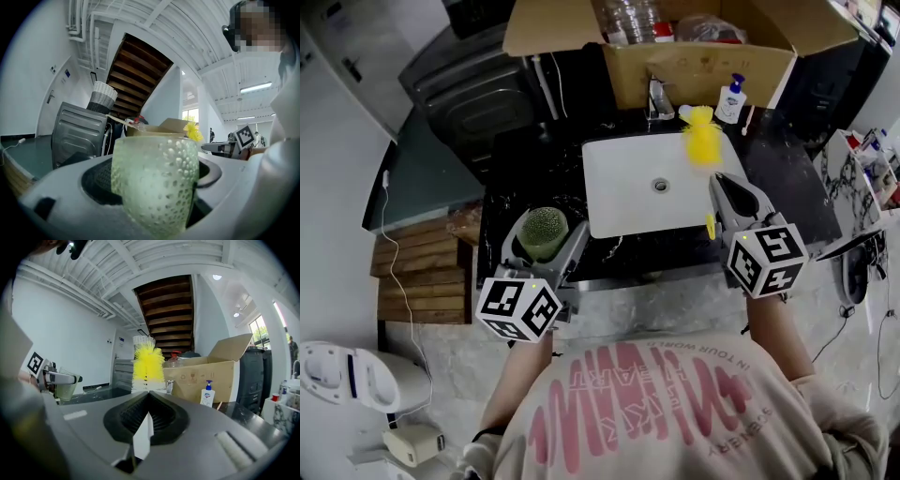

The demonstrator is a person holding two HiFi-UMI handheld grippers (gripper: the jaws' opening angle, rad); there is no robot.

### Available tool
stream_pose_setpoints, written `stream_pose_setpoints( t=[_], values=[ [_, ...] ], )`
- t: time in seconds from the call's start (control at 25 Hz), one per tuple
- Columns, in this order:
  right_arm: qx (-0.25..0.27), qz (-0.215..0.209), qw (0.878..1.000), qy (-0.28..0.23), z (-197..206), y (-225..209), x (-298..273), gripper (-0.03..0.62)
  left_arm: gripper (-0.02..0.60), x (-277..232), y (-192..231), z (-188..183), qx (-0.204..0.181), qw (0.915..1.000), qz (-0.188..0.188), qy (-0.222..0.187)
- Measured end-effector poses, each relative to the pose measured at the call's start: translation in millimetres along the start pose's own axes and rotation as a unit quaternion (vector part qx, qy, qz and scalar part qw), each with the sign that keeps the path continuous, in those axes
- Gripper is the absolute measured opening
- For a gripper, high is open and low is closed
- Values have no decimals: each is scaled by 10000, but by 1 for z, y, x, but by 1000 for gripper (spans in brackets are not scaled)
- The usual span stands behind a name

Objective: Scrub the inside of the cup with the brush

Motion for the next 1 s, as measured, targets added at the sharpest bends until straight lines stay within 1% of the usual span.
stream_pose_setpoints(
  t=[0.16,0.52,1.0],
  values=[
    [-120,98,9999,-26,4,-4,0,14,408,-2,3,0,16,9999,-80,-61],
    [-691,344,9970,-70,12,-17,2,14,408,-5,7,2,53,9999,-134,-53],
    [-713,413,9966,-80,13,-23,3,14,408,-9,8,5,105,9998,-161,-58]
  ],
)
Point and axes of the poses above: the fingertips, and each gripper's own axes: x backward along the fingers, y to its left, z out of its underside, the point moved 10 cm from there along x, backward along the fingers, and after that the axes turned 8 degrees about -y, right-handed, at the moved point
